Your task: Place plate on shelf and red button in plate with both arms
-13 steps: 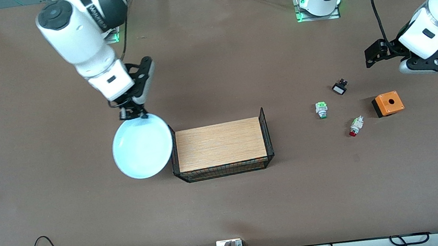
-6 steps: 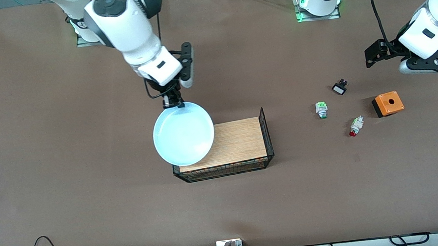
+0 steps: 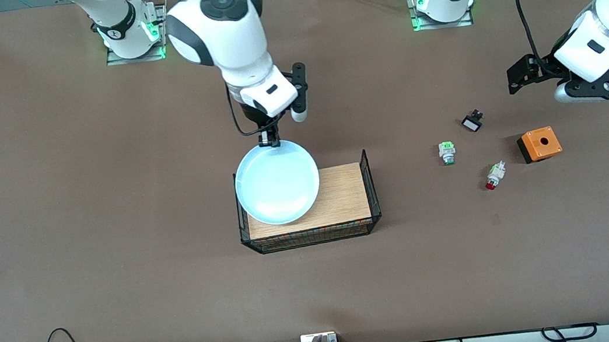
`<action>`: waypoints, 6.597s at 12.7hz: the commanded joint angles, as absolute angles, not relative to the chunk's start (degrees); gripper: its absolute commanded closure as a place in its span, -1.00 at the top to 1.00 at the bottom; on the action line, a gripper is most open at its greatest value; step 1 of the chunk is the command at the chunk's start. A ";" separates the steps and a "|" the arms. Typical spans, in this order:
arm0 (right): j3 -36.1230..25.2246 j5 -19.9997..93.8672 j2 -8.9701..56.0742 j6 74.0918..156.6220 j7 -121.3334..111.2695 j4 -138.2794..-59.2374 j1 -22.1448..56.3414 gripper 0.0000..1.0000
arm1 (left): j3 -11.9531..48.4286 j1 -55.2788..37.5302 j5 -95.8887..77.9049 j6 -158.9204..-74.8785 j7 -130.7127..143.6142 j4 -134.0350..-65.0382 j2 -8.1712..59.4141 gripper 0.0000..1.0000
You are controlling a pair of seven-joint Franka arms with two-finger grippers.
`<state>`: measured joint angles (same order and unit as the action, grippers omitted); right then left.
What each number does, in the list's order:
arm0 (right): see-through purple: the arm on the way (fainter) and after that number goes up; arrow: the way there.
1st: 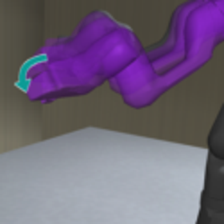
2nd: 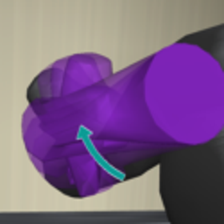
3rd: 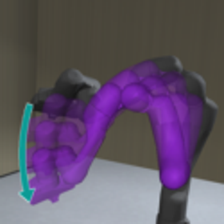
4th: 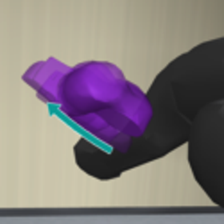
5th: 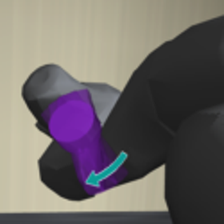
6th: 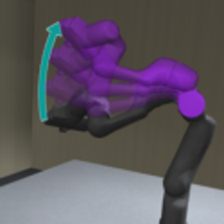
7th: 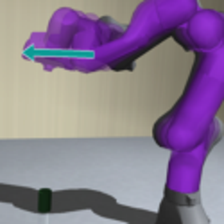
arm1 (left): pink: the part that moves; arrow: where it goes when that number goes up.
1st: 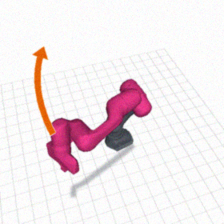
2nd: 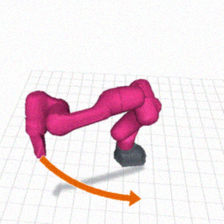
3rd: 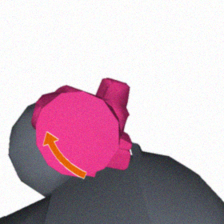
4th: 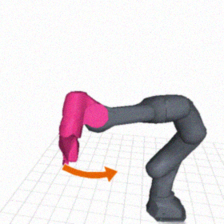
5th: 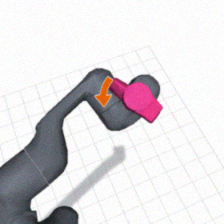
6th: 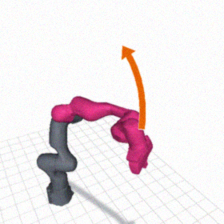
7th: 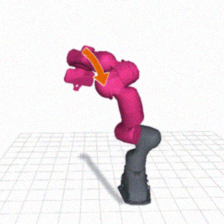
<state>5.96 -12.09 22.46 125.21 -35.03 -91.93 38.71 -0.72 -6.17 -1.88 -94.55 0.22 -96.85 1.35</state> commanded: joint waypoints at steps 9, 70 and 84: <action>5.45 -19.07 29.27 127.53 -24.08 -89.47 42.45 -0.57 | -0.97 -6.42 -1.05 -92.64 -0.97 -94.83 2.37 1.00; 1.85 0.70 -2.56 95.19 4.57 -95.10 1.50 1.00 | 6.42 -33.22 -3.52 -115.81 18.89 -58.18 45.51 -0.67; 0.79 1.23 -1.67 94.92 3.61 -93.87 0.79 1.00 | -1.38 -32.70 -3.34 -93.82 19.07 -58.62 37.55 1.00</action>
<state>0.51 0.39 -1.91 95.58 4.29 -94.56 1.04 1.94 -32.80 -4.48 -100.74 18.48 -57.58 42.76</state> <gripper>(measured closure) 0.000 0.000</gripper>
